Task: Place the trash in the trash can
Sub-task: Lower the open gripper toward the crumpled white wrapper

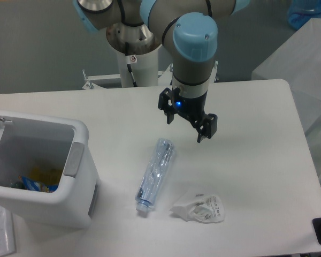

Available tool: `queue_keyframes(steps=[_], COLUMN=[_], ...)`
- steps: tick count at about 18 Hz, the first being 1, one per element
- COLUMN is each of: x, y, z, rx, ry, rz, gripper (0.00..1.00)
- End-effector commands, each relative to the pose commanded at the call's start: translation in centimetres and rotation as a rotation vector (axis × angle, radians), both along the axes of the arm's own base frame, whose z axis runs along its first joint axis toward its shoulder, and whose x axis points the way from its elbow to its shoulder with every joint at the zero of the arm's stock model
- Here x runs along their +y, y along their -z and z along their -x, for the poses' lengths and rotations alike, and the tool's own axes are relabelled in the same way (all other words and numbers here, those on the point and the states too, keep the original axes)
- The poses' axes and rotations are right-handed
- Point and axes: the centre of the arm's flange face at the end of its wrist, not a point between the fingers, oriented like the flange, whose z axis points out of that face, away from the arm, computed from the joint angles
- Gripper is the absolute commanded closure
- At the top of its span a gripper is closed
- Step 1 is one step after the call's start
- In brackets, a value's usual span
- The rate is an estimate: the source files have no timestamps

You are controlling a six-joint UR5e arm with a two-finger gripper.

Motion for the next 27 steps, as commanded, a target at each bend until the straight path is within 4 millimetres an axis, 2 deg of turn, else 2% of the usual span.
queue_keyframes(steps=[4, 6, 11, 14, 17, 23, 27], x=[0.6, 1.9, 5.9, 7.2, 8.5, 9.7, 10.1], y=[0.7, 1.3, 5.3, 6.8, 9.5, 14.3, 16.7], z=[0.4, 0.9, 2.9, 3.4, 3.3, 3.0, 3.4], rx=[0.002, 0.040, 0.131, 0.120, 0.091, 0.039, 0.016], ry=[-0.022, -0.060, -0.051, -0.070, -0.044, -0.035, -0.032], rz=[-0.015, -0.059, -0.139, -0.135, -0.111, -0.061, -0.037], gripper=[0.00, 0.00, 0.00, 0.00, 0.00, 0.00, 0.00])
